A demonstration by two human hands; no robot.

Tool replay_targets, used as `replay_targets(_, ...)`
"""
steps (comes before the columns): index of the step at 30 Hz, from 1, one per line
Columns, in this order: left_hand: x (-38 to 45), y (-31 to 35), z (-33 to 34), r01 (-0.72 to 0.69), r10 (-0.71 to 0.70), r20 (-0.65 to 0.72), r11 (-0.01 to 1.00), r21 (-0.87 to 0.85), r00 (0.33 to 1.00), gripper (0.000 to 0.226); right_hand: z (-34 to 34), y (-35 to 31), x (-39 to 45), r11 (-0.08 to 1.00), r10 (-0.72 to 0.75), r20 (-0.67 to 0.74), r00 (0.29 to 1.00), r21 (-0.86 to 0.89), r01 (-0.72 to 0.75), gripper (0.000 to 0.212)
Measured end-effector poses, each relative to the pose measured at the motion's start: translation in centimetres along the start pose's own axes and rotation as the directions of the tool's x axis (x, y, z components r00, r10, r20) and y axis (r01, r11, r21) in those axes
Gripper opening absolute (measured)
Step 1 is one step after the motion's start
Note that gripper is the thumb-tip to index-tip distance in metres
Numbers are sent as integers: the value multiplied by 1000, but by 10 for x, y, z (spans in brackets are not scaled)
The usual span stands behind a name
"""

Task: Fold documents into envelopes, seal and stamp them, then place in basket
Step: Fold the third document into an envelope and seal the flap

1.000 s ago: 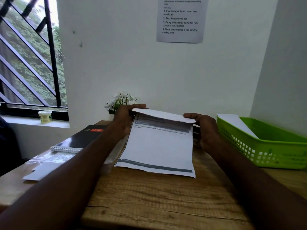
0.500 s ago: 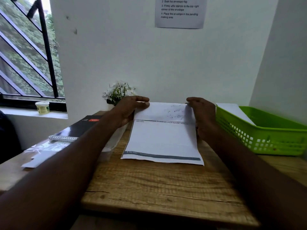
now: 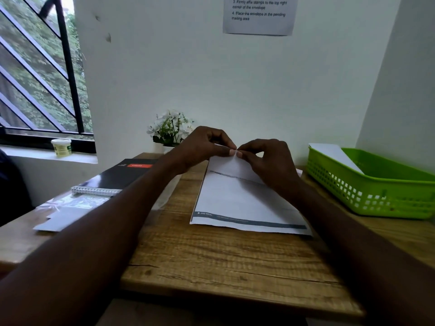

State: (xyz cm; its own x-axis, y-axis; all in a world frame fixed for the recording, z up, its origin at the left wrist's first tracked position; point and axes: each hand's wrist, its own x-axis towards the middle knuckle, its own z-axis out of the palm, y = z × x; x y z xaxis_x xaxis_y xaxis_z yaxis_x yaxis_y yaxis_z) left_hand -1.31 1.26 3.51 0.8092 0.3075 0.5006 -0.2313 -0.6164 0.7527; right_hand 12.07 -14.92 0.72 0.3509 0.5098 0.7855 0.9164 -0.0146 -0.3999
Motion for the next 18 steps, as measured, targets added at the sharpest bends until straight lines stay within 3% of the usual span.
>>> replay_targets(8,-1,-5,-21,82,-84,-43,996,-46,996,9,-5,2,4,991,61,-10,998,-119,-61,12)
replay_targets(18,-2,-17,-41,125,-139,-125,986,-113,982,13,-23,15,3,876,342,-228,912,-274,-397,12)
